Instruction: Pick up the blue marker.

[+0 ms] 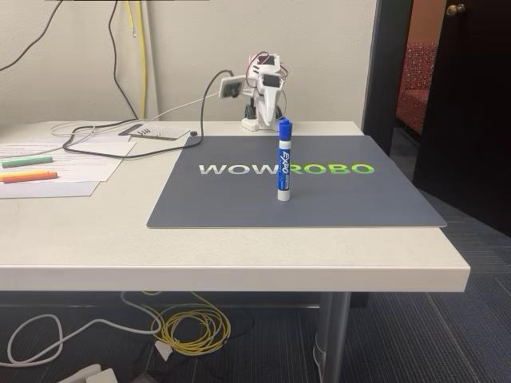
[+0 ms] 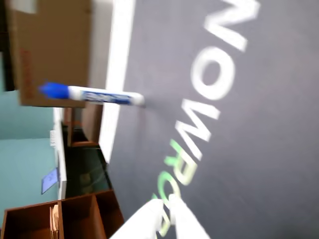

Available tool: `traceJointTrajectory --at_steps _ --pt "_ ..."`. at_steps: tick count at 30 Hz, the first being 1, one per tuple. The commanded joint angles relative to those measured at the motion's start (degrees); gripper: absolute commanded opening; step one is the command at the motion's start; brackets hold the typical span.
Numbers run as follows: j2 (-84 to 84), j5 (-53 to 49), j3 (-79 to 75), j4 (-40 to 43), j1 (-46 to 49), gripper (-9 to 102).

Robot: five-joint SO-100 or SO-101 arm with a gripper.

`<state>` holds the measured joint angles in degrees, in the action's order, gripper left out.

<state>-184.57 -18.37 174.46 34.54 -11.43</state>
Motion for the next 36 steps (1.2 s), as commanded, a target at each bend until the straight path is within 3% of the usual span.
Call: traceJointTrajectory --at_steps 1,4,14,28,36 --pt "16.08 -6.68 -3.25 -20.3 0.18 0" --pt "36.56 -13.27 -17.67 -22.85 0.0 0" --pt "69.87 -34.19 -37.09 -41.48 2.02 0" --pt "82.27 -57.04 -44.74 -44.74 3.34 0" --pt "86.92 -60.64 -46.76 -46.05 0.97 0"
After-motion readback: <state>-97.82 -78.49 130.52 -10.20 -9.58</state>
